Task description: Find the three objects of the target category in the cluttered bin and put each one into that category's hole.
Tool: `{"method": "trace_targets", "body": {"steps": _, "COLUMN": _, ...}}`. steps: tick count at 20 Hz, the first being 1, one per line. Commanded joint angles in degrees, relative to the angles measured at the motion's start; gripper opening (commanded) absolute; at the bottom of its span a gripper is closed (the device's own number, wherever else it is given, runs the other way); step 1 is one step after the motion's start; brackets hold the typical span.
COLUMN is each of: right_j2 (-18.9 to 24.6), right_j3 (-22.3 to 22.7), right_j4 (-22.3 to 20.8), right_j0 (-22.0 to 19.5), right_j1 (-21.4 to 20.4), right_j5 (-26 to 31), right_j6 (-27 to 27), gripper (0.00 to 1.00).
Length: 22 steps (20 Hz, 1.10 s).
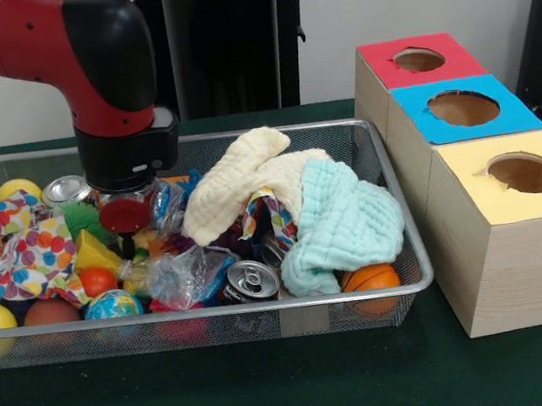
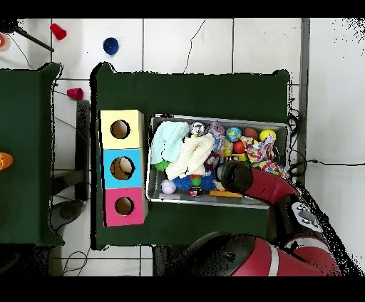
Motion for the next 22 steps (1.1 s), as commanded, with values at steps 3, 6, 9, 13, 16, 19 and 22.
{"method": "trace_targets", "body": {"steps": 3, "right_j2": 6.58, "right_j3": -3.14, "right_j4": 3.2, "right_j0": 1.99, "right_j1": -0.16, "right_j5": 8.67, "right_j6": -1.33, "gripper": 0.0}}
{"method": "trace_targets", "body": {"steps": 6, "right_j2": 4.47, "right_j3": -2.25, "right_j4": 2.96, "right_j0": 3.73, "right_j1": -1.79, "right_j5": 10.74, "right_j6": -0.5, "gripper": 0.0}}
{"method": "trace_targets", "body": {"steps": 9, "right_j2": 1.78, "right_j3": -2.73, "right_j4": 2.32, "right_j0": 5.77, "right_j1": -3.09, "right_j5": 13.47, "right_j6": -0.07, "gripper": 0.0}}
{"method": "trace_targets", "body": {"steps": 13, "right_j2": -0.25, "right_j3": -1.4, "right_j4": 1.75, "right_j0": 7.74, "right_j1": -7.14, "right_j5": 17.65, "right_j6": -0.4, "gripper": 0.0}}
{"method": "trace_targets", "body": {"steps": 16, "right_j2": 0.49, "right_j3": 1.81, "right_j4": 1.4, "right_j0": 7.26, "right_j1": -11.44, "right_j5": 17.2, "right_j6": -1.77, "gripper": 0.0}}
{"method": "trace_targets", "body": {"steps": 19, "right_j2": 2.02, "right_j3": 5.95, "right_j4": 0.8, "right_j0": 6.32, "right_j1": -16.37, "right_j5": 15.67, "right_j6": -3.8, "gripper": 0.0}}
{"method": "trace_targets", "body": {"steps": 22, "right_j2": 2.02, "right_j3": 8.8, "right_j4": 0.13, "right_j0": 6.71, "right_j1": -20.24, "right_j5": 14.97, "right_j6": -4.37, "gripper": 0.0}}
